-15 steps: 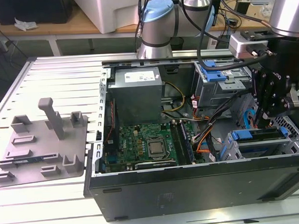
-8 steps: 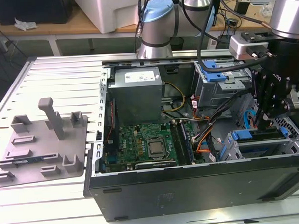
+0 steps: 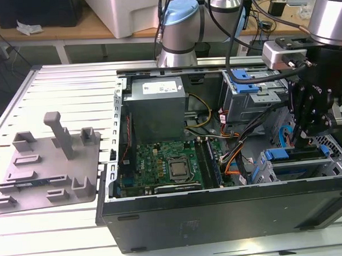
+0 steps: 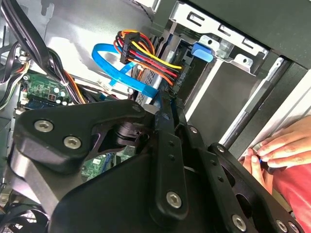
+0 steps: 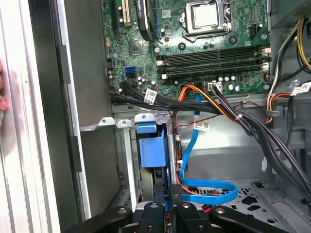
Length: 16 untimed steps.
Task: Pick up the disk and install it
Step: 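Insert the second disk wire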
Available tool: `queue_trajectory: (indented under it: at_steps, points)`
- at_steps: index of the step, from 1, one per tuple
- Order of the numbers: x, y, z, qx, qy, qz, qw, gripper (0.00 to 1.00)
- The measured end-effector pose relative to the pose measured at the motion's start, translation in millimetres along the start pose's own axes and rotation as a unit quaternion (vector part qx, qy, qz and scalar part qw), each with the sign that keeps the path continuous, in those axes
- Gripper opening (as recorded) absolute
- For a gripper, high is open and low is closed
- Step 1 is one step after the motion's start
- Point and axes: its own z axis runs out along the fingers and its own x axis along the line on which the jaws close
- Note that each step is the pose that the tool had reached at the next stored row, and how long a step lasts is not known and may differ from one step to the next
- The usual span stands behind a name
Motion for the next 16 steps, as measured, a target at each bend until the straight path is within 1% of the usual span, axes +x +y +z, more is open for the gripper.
queue_trajectory:
  at_steps: [6, 9, 13, 16]
  points:
    - [0.5, 0.0, 0.3, -0.0003, -0.0036, 0.000, 1.0000, 0.16]
    - [2.1, -0.1, 0.5, -0.0005, -0.0066, 0.000, 1.0000, 0.16]
    - [2.9, -0.2, 0.7, -0.0006, -0.0082, 0.000, 1.0000, 0.16]
    - [3.0, -0.2, 0.7, -0.0005, -0.0084, 0.000, 1.0000, 0.16]
